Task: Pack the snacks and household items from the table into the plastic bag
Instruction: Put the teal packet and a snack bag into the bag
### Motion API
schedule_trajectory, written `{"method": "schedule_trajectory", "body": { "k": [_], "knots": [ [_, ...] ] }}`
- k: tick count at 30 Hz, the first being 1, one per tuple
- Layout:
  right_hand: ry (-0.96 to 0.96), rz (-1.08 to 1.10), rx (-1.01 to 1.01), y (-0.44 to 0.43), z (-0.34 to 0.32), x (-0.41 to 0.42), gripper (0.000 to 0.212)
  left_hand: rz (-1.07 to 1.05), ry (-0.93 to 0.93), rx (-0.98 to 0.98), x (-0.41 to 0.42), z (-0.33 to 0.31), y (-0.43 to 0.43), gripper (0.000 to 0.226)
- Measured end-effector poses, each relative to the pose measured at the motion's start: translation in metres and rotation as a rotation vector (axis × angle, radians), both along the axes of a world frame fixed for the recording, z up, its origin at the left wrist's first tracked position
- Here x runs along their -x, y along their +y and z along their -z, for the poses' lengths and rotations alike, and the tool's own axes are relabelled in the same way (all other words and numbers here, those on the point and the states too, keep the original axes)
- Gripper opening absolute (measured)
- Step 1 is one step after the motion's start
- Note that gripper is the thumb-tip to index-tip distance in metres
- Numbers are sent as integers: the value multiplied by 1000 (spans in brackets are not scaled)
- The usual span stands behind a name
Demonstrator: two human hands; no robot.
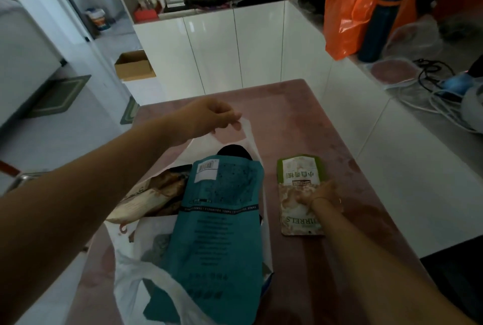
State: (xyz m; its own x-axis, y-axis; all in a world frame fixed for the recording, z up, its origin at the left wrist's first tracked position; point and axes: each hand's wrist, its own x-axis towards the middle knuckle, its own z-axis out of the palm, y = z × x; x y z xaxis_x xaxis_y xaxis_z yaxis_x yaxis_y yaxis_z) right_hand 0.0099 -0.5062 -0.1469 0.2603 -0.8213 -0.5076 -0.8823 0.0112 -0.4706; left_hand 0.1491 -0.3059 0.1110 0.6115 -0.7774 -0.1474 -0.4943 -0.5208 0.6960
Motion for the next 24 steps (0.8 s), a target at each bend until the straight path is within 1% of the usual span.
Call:
{"method": "schedule_trajectory", "body": {
  "k": [3,5,7,9,11,13,15,17,18,19,21,24],
  "knots": [
    [-221,27,-110,-3,14,-8,74,16,17,7,2,0,3,22],
    [-283,53,-171,-8,24,-7,64,24,28,3,3,2,3,21],
    [-363,116,-266,-7,16,2,48,29,33,18,5,2,3,20],
    [-496,181,-330,-5,-6,12,41,31,28,28,7,2,4,21],
    [-682,248,-308,-4,-36,17,45,33,26,27,8,2,6,24],
    [-926,295,-266,1,-76,19,38,43,40,30,8,2,4,23],
    [-1128,281,-239,17,-121,27,31,34,56,43,10,-1,5,21],
    [-1303,206,-221,44,-167,39,33,6,60,52,12,-5,6,22],
    [-1357,158,-211,60,-186,45,33,-8,66,54,12,-7,6,22],
    [-1389,104,-211,77,-200,49,33,-19,80,61,14,-9,7,21],
    [-1347,-12,-179,112,-213,59,36,-36,135,78,15,-10,10,21],
    [-1156,-229,-51,157,-215,72,52,-47,184,38,15,-12,14,22]
  ]
}}
